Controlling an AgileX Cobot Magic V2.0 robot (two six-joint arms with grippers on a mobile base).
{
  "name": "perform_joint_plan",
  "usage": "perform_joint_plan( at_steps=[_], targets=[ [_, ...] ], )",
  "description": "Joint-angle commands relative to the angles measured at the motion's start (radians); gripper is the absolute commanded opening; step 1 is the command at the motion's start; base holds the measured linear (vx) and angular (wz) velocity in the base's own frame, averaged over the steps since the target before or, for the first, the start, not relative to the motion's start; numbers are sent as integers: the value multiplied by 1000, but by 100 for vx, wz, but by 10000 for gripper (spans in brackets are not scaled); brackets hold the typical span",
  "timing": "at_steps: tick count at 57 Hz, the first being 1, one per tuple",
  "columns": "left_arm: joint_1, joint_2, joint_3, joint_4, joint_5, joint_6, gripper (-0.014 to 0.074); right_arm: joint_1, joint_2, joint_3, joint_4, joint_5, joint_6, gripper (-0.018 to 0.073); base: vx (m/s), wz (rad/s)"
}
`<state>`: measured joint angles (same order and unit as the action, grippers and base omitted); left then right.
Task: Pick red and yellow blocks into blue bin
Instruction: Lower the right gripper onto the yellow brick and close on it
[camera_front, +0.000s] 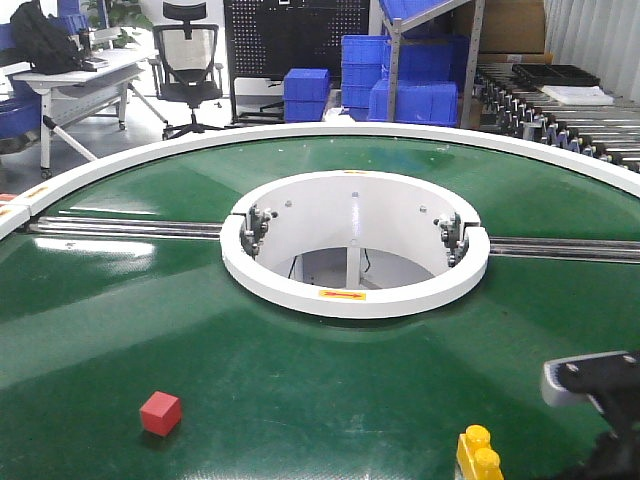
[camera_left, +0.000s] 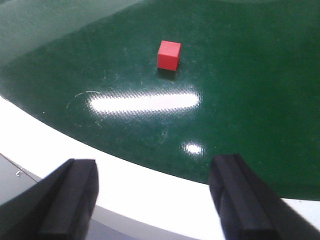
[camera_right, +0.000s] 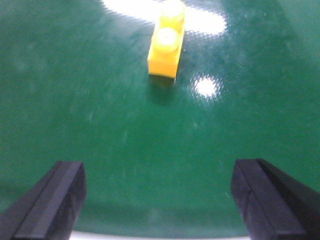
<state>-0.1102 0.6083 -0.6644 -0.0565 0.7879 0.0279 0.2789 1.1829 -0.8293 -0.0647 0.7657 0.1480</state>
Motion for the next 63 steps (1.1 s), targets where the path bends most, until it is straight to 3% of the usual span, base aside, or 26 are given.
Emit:
perform_joint_plan(
  at_steps=[1,12,31,63],
  targets=[
    [-8,7,-32,-8,-76,-2,540,0,76,-78,-26,-80,55,622,0,0],
    [-8,7,-32,-8,-76,-2,509,0,286,-209,-65,-83,114,613,0,0],
    [-8,7,-32,-8,-88,-2,501,0,550,-398,-68,-95,113,579,0,0],
    [-8,7,-32,-8,-91,-2,501,0,662,-418,-109,-127,113,436,0,0]
  ],
)
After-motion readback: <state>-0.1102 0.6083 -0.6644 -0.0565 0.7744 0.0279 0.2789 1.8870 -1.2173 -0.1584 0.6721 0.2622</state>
